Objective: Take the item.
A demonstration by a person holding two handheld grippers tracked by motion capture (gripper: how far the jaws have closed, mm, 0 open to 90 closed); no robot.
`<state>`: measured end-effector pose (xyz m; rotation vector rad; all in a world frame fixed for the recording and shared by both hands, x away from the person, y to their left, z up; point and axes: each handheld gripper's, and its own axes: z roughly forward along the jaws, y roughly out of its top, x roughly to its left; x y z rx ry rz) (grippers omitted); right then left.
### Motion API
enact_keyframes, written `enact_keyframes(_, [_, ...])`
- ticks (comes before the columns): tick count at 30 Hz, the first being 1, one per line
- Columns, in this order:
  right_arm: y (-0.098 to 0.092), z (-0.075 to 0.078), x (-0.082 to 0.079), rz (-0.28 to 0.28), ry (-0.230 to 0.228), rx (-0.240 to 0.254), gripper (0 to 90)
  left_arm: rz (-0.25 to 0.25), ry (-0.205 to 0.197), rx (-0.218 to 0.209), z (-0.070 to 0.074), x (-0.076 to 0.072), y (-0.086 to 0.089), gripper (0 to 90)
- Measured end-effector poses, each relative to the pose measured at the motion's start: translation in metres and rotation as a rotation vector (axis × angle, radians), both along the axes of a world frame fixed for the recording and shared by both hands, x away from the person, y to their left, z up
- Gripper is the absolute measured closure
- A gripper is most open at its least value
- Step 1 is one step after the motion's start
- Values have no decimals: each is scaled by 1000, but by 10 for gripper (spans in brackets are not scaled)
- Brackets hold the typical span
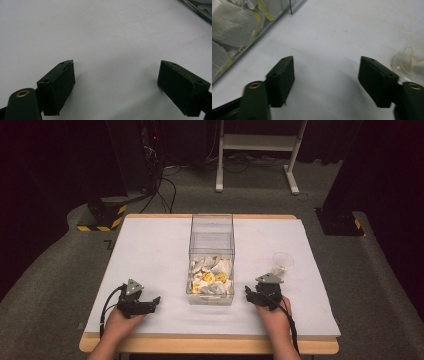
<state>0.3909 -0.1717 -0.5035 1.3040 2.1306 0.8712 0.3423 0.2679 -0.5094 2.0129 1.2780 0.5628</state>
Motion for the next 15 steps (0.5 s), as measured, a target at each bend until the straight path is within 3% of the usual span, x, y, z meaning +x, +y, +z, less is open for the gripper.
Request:
enact_keyframes(5, [-5, -1, 5, -6, 44, 46, 261, -1, 0, 2, 0, 0, 0, 148])
enact_keyframes(15, [-4, -1, 5, -24, 44, 38, 222, 3, -3, 5, 0, 0, 0, 149])
